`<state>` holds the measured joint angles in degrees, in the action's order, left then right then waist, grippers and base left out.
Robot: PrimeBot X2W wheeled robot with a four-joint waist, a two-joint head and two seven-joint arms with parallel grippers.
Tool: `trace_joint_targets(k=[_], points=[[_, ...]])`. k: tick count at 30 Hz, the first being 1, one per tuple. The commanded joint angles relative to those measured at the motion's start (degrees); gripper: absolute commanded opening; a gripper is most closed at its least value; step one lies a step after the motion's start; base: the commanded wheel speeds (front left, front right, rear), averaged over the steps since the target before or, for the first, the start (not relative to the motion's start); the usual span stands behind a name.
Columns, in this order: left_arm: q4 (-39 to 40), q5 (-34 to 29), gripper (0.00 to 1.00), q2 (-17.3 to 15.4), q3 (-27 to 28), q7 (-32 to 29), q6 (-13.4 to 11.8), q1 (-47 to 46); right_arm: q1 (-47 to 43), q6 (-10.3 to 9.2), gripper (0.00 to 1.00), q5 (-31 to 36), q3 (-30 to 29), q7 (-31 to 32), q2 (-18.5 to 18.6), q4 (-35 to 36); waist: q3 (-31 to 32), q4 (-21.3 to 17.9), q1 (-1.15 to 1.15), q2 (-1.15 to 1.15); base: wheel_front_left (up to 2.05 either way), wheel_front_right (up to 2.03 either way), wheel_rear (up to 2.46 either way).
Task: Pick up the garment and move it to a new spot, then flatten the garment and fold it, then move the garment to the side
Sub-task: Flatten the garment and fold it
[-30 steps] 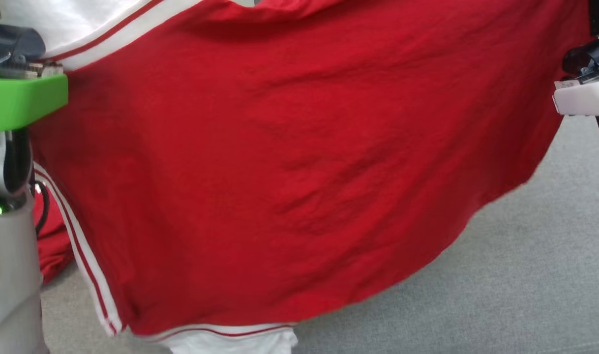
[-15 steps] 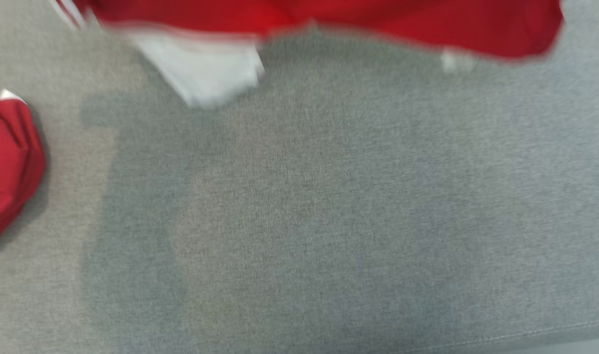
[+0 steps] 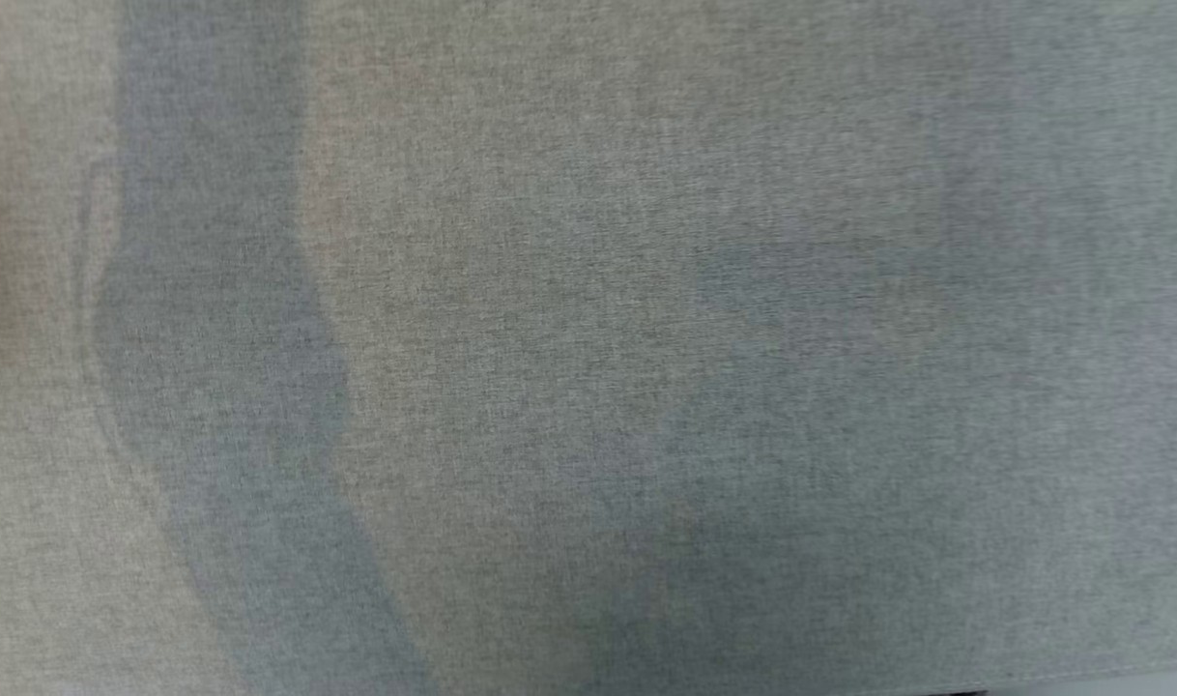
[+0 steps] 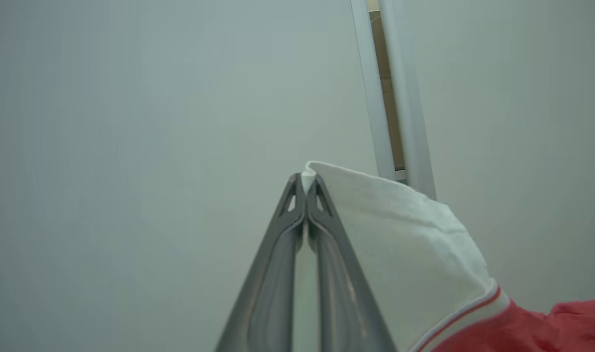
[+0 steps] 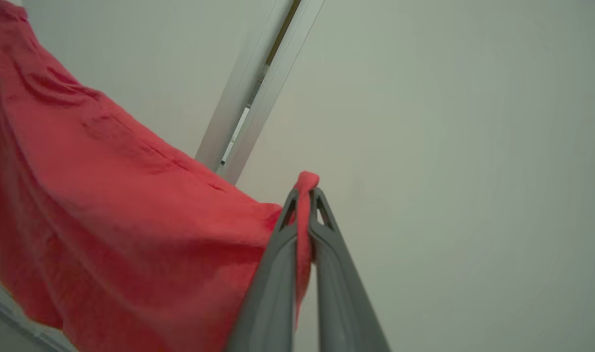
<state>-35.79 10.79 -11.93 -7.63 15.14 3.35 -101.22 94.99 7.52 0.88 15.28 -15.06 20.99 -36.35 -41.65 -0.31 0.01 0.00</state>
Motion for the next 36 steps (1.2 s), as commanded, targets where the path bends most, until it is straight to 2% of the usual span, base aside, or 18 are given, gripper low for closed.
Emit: trace_joint_targets(k=[1, 8, 14, 17, 20, 24, 27, 36], points=[[1.54, -0.43, 0.0, 0.57, 0.0, -0.04, 0.64, 4.66, -3.37, -0.06, 0.0, 0.04, 0.25, -0.13, 0.83, 0.6, -2.88, 2.18, -0.01, 0.0, 0.0, 0.0, 0.0], [8.63, -3.72, 0.0, 1.03, -1.78, 0.0, 2.66, 21.65, -18.67, -0.06, 0.0, -2.72, -0.66, -0.15, 0.23, 3.35, -0.62, 3.04, -0.01, 0.0, 0.0, 0.0, 0.0], [12.49, -5.21, 0.0, -0.43, -1.96, 0.0, 3.42, 35.96, -30.03, -0.06, 0.0, -6.06, 1.17, -0.16, 0.47, 5.93, 4.92, 3.26, -0.01, 0.0, 0.0, 0.0, 0.0], [12.83, -5.06, 0.0, -2.69, -3.89, 0.0, 3.94, 41.73, -34.61, -0.06, 0.0, -10.74, 5.42, -0.16, 1.38, 6.18, 8.65, 3.31, -0.01, 0.0, 0.0, 0.0, 0.0], [12.42, -3.88, 0.0, -5.06, -6.73, 0.01, 4.09, 46.42, -37.18, -0.06, 0.0, -14.95, 10.27, -0.16, 4.03, 5.48, 12.3, 3.29, -0.01, 0.0, 0.0, 0.0, 0.0], [11.72, -0.61, 0.0, -9.78, -15.14, 0.02, 4.07, 51.92, -40.94, -0.06, 0.0, -20.73, 15.45, -0.16, 6.65, 3.16, 17.57, 3.77, -0.01, 0.0, 0.0, 0.0, 0.0], [11.33, 1.67, 0.0, -12.24, -19.39, 0.01, 4.1, 55.05, -42.51, -0.06, 0.0, -23.77, 18.58, -0.16, 8.43, 2.15, 20.63, 4.07, -0.01, 0.0, 0.0, 0.0, 0.0], [11.54, 7.26, 0.0, -18.07, -26.15, 0.01, 4.11, 64.56, -47.96, -0.06, 0.0, -33.7, 28.75, -0.16, 13.07, 0.15, 28.11, 4.32, -0.01, 0.0, 0.0, 0.0, 0.0]])
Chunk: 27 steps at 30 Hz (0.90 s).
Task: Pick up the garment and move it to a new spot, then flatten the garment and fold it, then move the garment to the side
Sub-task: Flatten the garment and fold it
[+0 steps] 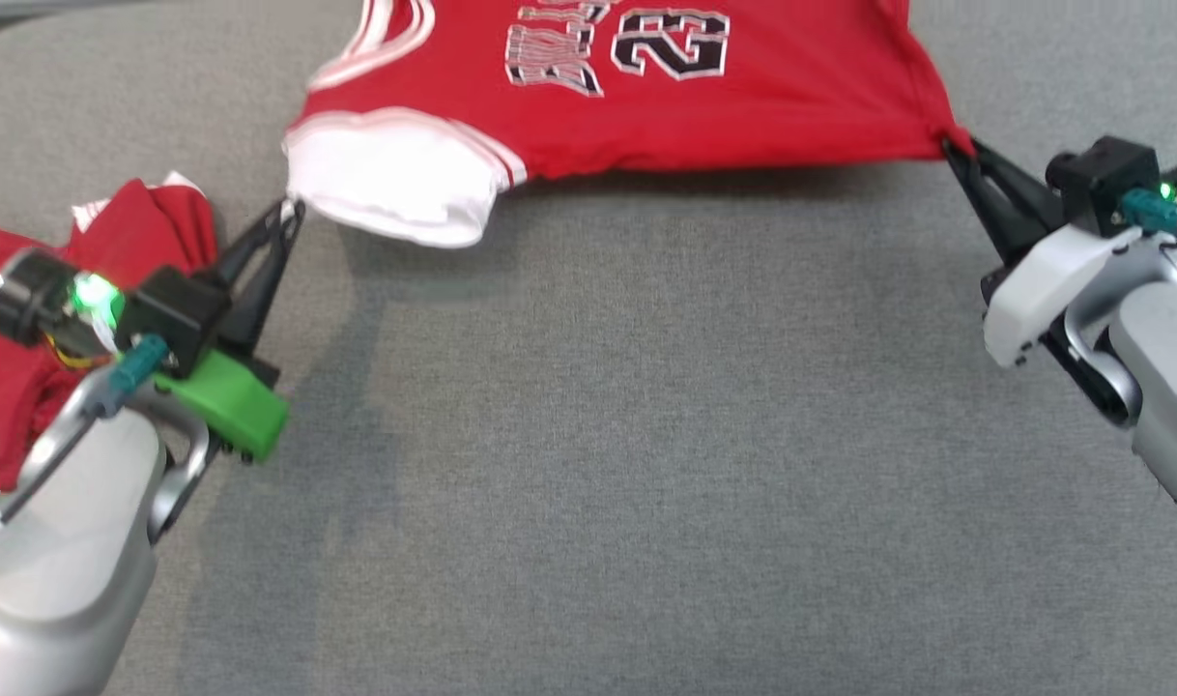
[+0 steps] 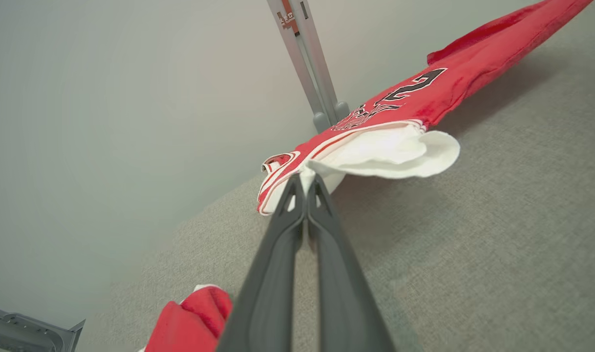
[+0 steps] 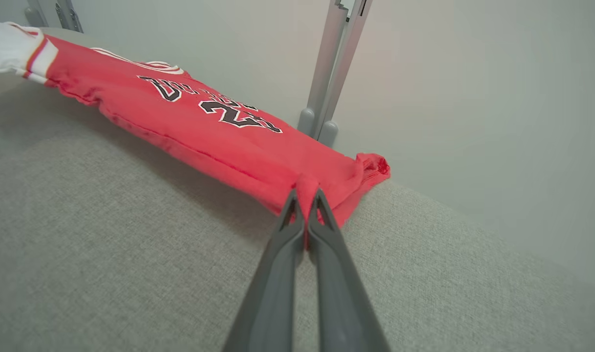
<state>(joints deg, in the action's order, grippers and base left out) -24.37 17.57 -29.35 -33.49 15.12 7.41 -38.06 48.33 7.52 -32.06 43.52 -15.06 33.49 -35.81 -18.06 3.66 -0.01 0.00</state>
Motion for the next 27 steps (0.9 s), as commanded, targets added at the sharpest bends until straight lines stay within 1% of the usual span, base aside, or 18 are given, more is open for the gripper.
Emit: trace_joint_targets(k=[1, 3, 7, 11, 14, 18, 23, 27], points=[[0.22, 1.23, 0.0, -1.19, -1.08, 0.03, 0.05, 2.4, -1.82, -0.06, 0.0, -1.86, 1.69, -0.16, 0.99, -0.57, 5.24, 0.33, 0.01, 0.0, 0.0, 0.0, 0.0], [0.64, 3.69, 0.0, -2.19, -3.34, 0.03, 0.05, 4.98, -2.78, -0.06, 0.0, -4.42, 4.21, -0.16, 1.79, -1.12, 6.92, 0.15, 0.01, 0.0, 0.0, 0.0, 0.0], [2.6, 8.17, 0.0, -5.36, -6.82, 0.03, 0.04, 8.81, -4.51, -0.06, 0.0, -10.02, 9.75, 0.99, 3.84, -0.83, 9.37, -0.16, 0.01, 0.0, 0.0, 0.0, 0.0], [5.46, 12.9, 0.0, -7.86, -9.15, -0.9, 0.04, 13.22, -5.94, -0.06, 0.0, -16.02, 15.03, 2.94, 6.14, 1.5, 11.55, -0.71, 0.01, 0.0, 0.0, 0.0, 0.0], [8.5, 16.33, 0.0, -10.68, -10.98, -2.11, 0.05, 16.99, -6.88, -0.06, 0.0, -19.13, 20.39, 5.15, 8.17, 4.47, 13.03, -1.52, 0.01, 0.0, 0.0, 0.0, 0.0], [11.88, 18.29, 0.0, -13.45, -12.31, -3.47, -0.01, 21.54, -7.84, -0.06, 0.0, -23.86, 25.1, 7.37, 11.02, 7.65, 14.92, -2.1, 0.01, 0.0, 0.0, 0.0, 0.0], [16.58, 23.33, 0.0, -16.13, -12.91, -5.56, -0.03, 27.41, -10.09, -0.06, 0.0, -29.43, 27.99, 9.5, 13.97, 11.68, 18.51, -2.65, 0.01, 0.0, 0.0, 0.0, 0.0], [20.96, 24.77, 0.0, -19.1, -13.33, -7.29, -0.48, 30.69, -11.77, -0.06, 0.0, -32.06, 29.05, 11.73, 16.73, 16.41, 19.81, -2.83, 0.01, 0.0, 0.0, 0.0, 0.0]])
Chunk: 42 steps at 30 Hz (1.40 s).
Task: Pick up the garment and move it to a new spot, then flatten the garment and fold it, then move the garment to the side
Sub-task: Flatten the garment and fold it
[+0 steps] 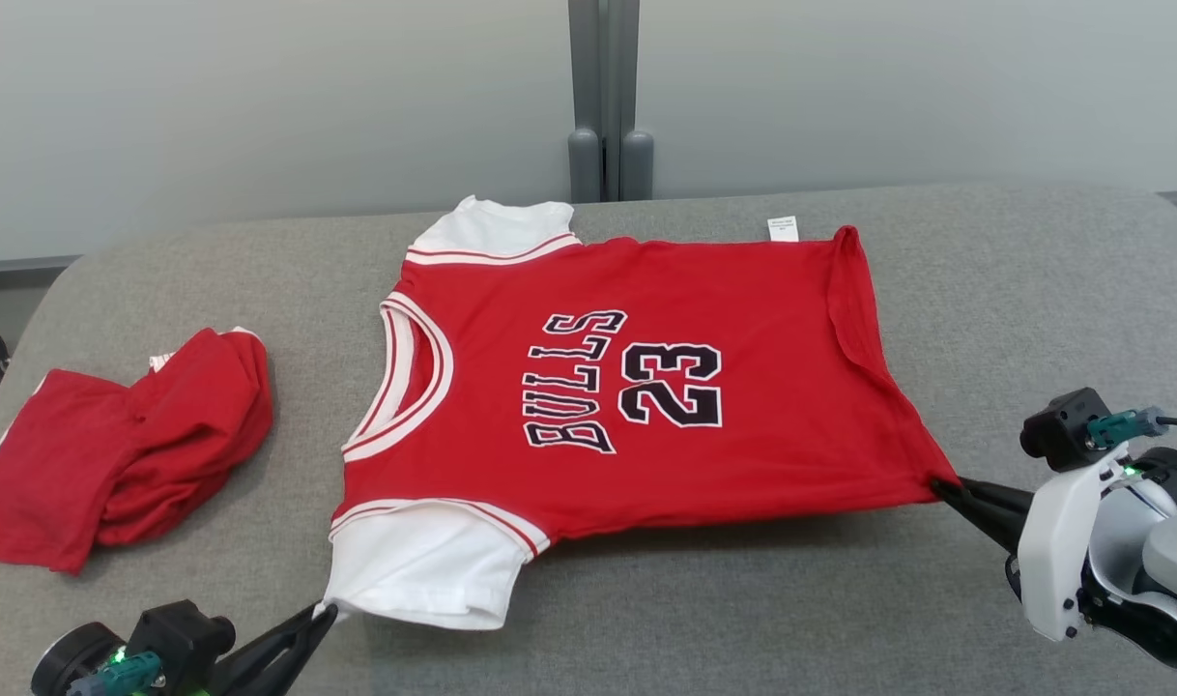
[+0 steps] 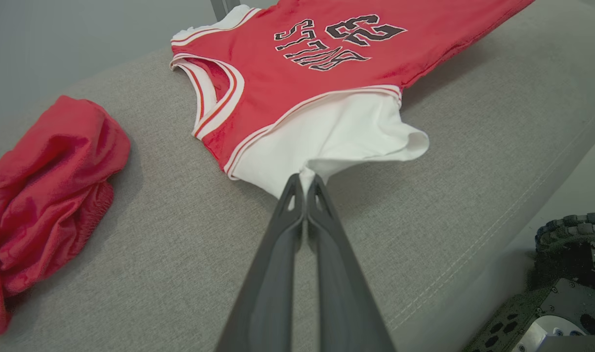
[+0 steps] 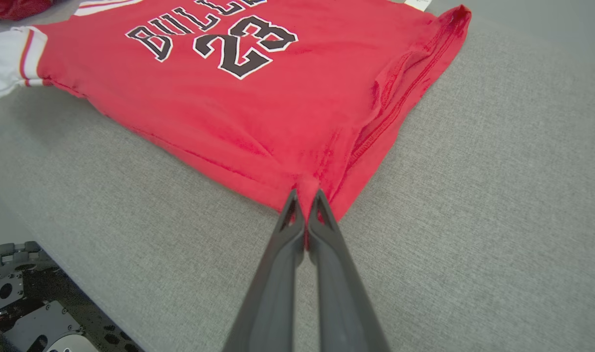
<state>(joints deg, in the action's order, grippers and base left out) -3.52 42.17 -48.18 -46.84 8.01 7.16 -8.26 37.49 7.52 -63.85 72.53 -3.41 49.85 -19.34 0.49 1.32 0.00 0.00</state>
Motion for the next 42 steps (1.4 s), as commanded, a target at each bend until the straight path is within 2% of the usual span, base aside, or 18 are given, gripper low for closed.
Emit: trace_joint_targets(k=[1, 8, 13, 19, 30, 42], points=[[1.36, 0.88, 0.0, -0.9, 0.05, -0.37, -0.27, 1.7, -1.36, -0.06, 0.0, -0.93, 0.23, 0.83, 1.16, 0.84, 1.49, -0.52, 0.0, 0.0, 0.0, 0.0, 0.0], [7.67, 2.22, 0.0, -5.87, 0.45, -2.59, -1.73, 4.57, -1.92, -0.06, 0.0, -1.75, 0.67, 7.39, 4.63, 6.44, 1.91, -0.38, 0.0, 0.0, 0.0, 0.0, 0.0], [9.43, 0.42, 0.0, -6.74, 0.05, -4.07, -2.19, 2.71, -0.28, -0.06, 0.0, -2.99, 0.69, 8.86, 5.27, 8.11, 1.03, -0.42, 0.0, 0.0, 0.0, 0.0, 0.0], [7.91, -1.71, 0.0, -5.7, -0.05, -5.8, -1.3, -1.88, 1.71, -0.06, 0.0, -3.4, 0.53, 9.04, 4.11, 6.13, -1.32, -0.64, 0.0, 0.0, 0.0, 0.0, 0.0], [1.98, -5.54, 0.0, -1.88, -0.42, -6.42, -0.19, -13.61, 6.65, -0.06, 0.0, -3.42, -0.04, 8.61, -1.51, -1.47, -6.03, -1.91, 0.0, 0.0, 0.0, 0.0, 0.0], [-7.92, -7.31, 0.0, 2.65, -5.52, -6.36, 0.28, -26.79, 10.93, -0.06, 0.0, -3.2, 0.02, 7.26, -5.75, -7.11, -9.99, -3.53, 0.0, 0.0, 0.0, 0.0, 0.0]])
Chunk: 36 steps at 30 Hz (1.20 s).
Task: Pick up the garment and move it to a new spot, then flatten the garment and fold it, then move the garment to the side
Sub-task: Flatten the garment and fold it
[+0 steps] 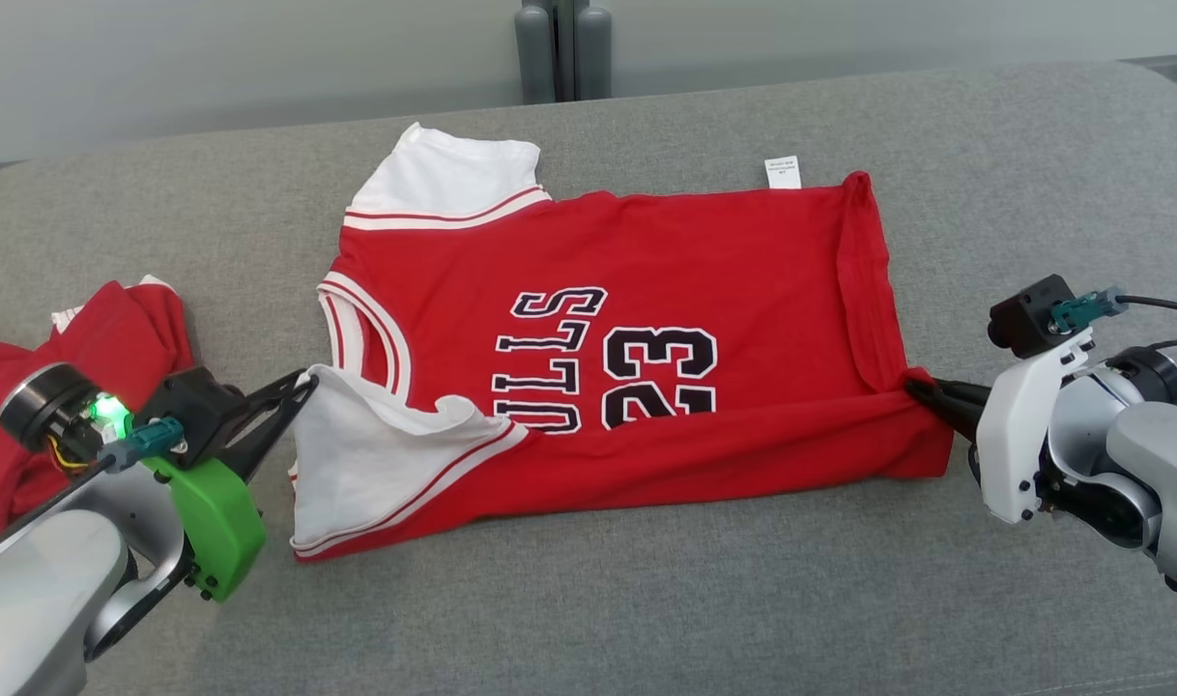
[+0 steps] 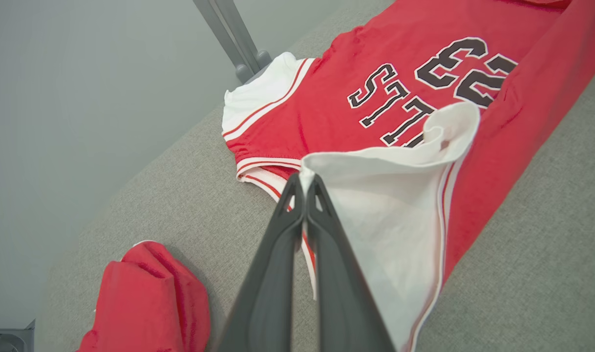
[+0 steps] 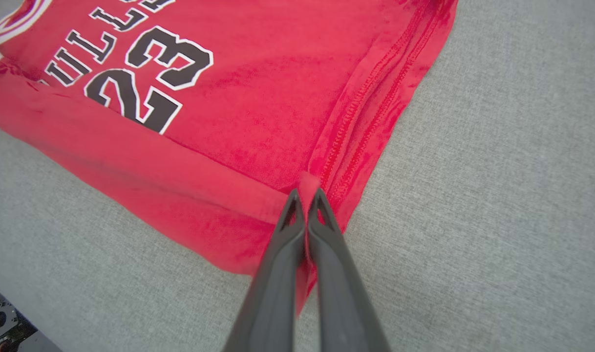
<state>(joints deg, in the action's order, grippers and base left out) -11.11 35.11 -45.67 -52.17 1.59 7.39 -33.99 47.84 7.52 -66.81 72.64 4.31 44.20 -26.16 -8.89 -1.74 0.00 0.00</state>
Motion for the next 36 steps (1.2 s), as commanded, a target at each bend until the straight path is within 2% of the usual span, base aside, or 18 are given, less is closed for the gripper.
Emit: trace_joint_targets(k=[1, 10, 15, 16, 17, 18, 22, 27, 30, 32, 34, 36], points=[[-1.1, -0.27, 0.0, 0.24, -1.25, 0.07, 0.06, -2.19, 0.92, -0.06, 0.0, -0.35, -0.12, -0.71, -0.45, -0.7, -0.88, -0.65, 0.0, 0.0, 0.0, 0.0, 0.0], [-7.56, 1.98, 0.0, 1.31, -7.71, 1.81, 0.08, -10.51, 2.58, -0.06, 0.0, -0.96, -0.28, -2.59, -2.63, -3.72, -2.62, -1.66, 0.0, 0.0, 0.0, 0.0, 0.0], [-12.93, 2.62, 0.0, 3.47, -9.88, 2.86, 0.08, -13.82, 3.01, -0.06, 0.0, -1.42, -0.19, -3.73, -3.11, -4.98, -3.43, -1.55, 0.0, 0.0, 0.0, 0.0, 0.0], [-14.04, 2.83, 0.09, 3.95, -10.17, 2.79, 0.08, -14.13, 3.05, -0.06, 0.0, -1.47, -0.17, -4.07, -3.25, -5.24, -3.54, -1.54, 0.0, 0.0, 0.0, 0.0, 0.0], [-15.43, 3.29, 1.0, 4.57, -10.57, 2.21, 0.08, -14.32, 3.27, -0.06, 0.43, -1.4, -0.27, -4.74, -3.51, -5.6, -3.66, -1.52, 0.0, 0.0, 0.0, 0.0, 0.0], [-16.52, 3.56, 1.0, 4.99, -10.78, 1.76, 0.08, -14.53, 3.36, -0.06, 1.0, -1.46, -0.37, -5.18, -3.75, -5.95, -3.73, -1.49, 0.0, 0.0, 0.0, 0.0, 0.0], [-19.81, 5.04, 1.0, 6.61, -9.99, 3.74, -0.64, -15.71, 3.89, -0.06, 1.0, -2.62, -1.54, -7.72, -4.24, -7.12, -3.72, -1.36, 0.0, 0.0, 0.0, 0.0, 0.0], [-22.19, 7.7, 1.0, 9.99, -4.2, 11.47, -7.0, -14.61, 2.69, -0.06, 1.0, -3.94, -6.45, -17.09, -4.53, -9.8, -2.04, -0.66, 0.0, 0.0, 0.0, 0.0, 0.0], [-21.15, 8.83, 1.0, 11.09, -0.08, 13.26, -11.18, -12.16, 1.13, -0.06, 1.0, -1.83, -10.61, -19.33, -4.97, -10.48, -0.7, -0.38, 0.0, 0.0, 0.0, 0.0, 0.0], [-18.29, 8.68, 1.0, 11.92, 4.42, 13.69, -15.07, -10.35, 0.64, -0.06, 1.0, 1.65, -17.86, -19.61, -5.63, -9.14, -0.02, -0.42, 0.0, 0.0, 0.0, 0.0, 0.0], [-12.53, 7.2, 1.0, 13.38, 11.23, 13.59, -18.61, -6.43, -3.86, -0.06, 1.0, 7.0, -27.79, -19.49, -7.21, -6.71, 0.46, -0.33, 0.0, 0.0, 0.0, 0.0, 0.0], [-7.09, 4.69, 1.0, 14.99, 16.65, 13.51, -20.43, -1.37, -9.09, -0.06, 1.0, 13.04, -36.72, -19.48, -9.24, -3.72, 1.1, -0.21, 0.0, 0.0, 0.0, 0.0, 0.0]])
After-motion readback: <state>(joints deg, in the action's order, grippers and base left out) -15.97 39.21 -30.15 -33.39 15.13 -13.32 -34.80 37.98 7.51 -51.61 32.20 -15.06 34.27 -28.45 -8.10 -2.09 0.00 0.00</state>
